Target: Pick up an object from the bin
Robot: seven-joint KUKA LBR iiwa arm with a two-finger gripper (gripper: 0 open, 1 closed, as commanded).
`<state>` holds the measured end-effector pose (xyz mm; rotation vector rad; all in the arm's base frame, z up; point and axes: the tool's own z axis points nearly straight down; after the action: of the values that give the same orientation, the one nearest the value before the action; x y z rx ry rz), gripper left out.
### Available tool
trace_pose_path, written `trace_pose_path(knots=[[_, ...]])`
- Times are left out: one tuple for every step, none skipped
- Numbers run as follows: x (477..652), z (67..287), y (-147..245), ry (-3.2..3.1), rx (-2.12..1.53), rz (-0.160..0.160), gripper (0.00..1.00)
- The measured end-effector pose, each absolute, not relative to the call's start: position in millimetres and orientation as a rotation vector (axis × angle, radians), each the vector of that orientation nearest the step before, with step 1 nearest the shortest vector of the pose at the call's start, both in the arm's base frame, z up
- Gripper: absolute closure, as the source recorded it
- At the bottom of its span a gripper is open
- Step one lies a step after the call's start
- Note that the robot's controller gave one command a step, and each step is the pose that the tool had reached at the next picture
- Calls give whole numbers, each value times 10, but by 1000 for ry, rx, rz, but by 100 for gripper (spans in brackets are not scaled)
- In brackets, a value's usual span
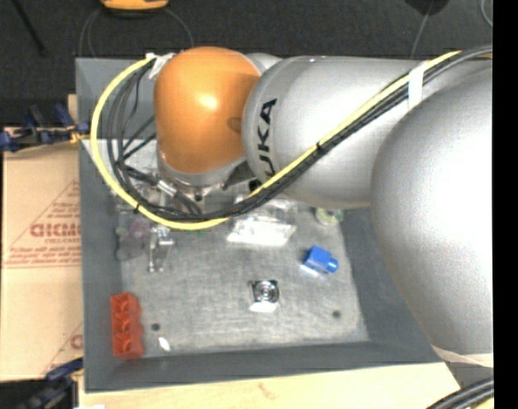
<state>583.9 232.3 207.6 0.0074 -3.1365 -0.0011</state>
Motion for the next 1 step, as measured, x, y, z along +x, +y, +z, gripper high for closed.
trace_pose_path(knots=[[6303, 724, 2059, -3110, 499, -3, 0]])
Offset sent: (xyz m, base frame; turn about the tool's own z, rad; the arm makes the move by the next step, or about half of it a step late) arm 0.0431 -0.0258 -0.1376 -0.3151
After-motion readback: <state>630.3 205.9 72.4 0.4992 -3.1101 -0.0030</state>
